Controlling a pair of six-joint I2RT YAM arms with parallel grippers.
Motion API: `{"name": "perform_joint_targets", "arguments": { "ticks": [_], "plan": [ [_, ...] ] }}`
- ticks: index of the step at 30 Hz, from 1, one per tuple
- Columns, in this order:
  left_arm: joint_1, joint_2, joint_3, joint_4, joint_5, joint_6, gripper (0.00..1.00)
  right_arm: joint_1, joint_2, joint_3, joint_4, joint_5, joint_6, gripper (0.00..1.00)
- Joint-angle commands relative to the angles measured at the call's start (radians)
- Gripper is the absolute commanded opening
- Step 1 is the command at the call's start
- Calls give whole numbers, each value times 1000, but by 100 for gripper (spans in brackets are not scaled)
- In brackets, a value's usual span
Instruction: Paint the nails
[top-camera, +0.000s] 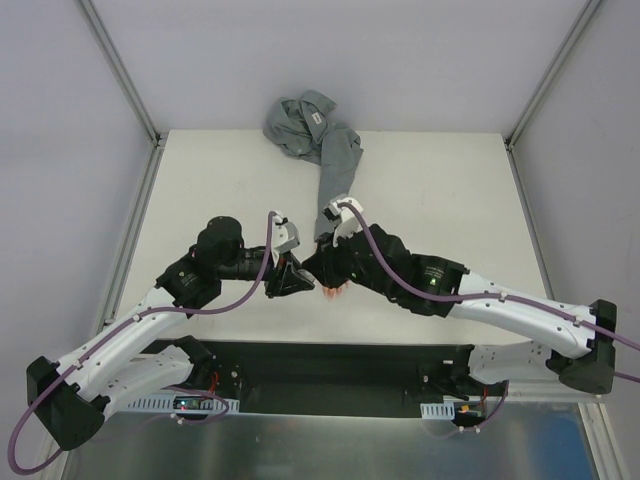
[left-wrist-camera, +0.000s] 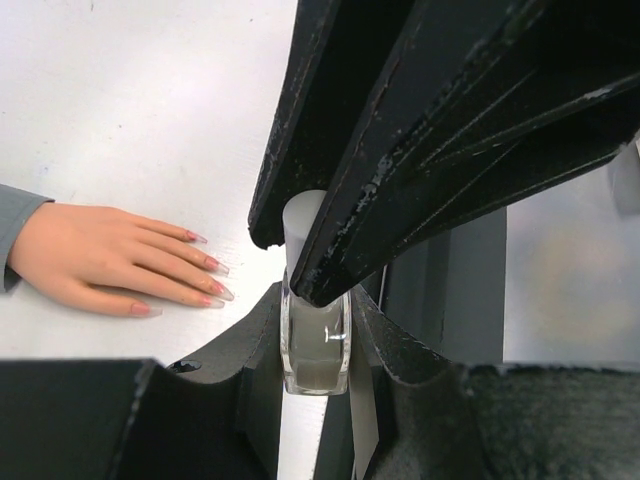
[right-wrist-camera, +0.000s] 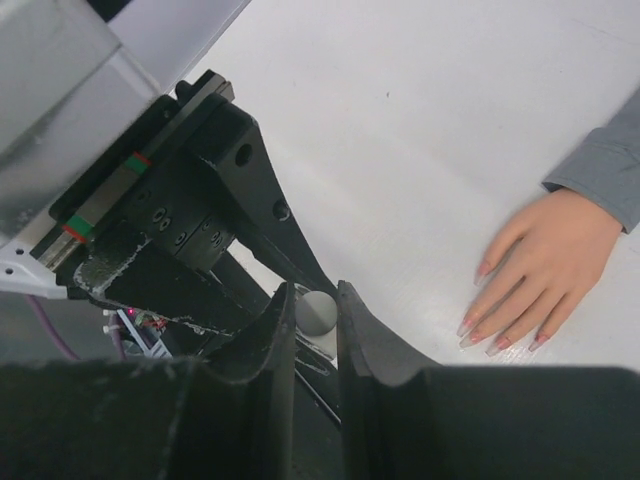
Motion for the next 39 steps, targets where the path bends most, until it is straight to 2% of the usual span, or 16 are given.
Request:
{"name": "perform_joint_targets", "arguments": {
  "ticks": [1,5,9,14,17,19,20,21,23,24,25,26,31,35,37,39],
  "plan": [
    [-11,-45,13,177,-1,-12,0,19,-6,10,-64,151,122,1],
    [-11,-57,-16,249,-30,-72,0,61,-26,-79,34,273,245,1],
    [-10,-62,-22,260,-58,-77,0,151,36,0,-101,509,323,1],
    [-8,-55,-19,260,-42,-75,0,174,121,111,-227,570,349,1],
    [-10,-58,-22,257,-35,-71,0,174,116,134,-270,585,337,4],
    [-8,-60,-22,255,-24,-71,0,174,99,125,-261,584,303,12],
    [-10,-54,-22,255,-19,-71,0,173,83,125,-243,565,285,17],
    [-8,-49,-21,254,-2,-71,0,170,77,126,-238,552,227,27],
    [-10,-36,-18,254,10,-77,0,162,57,143,-239,513,178,41],
    [-10,-29,-15,254,21,-78,0,157,50,148,-239,498,124,51],
    [-10,-25,-12,254,27,-83,0,156,42,160,-242,493,98,57],
    [-10,-17,-10,254,33,-83,0,153,28,162,-241,485,80,67],
    [-8,-9,-10,254,53,-83,0,121,-70,180,-238,352,-75,79],
    [-10,7,-1,254,116,-84,0,53,-145,179,-241,46,-207,86],
    [-10,15,7,254,154,-86,0,12,-171,179,-242,-180,-250,86],
    [-10,23,14,257,250,-91,0,-43,-181,166,-233,-347,-331,85]
  ]
}}
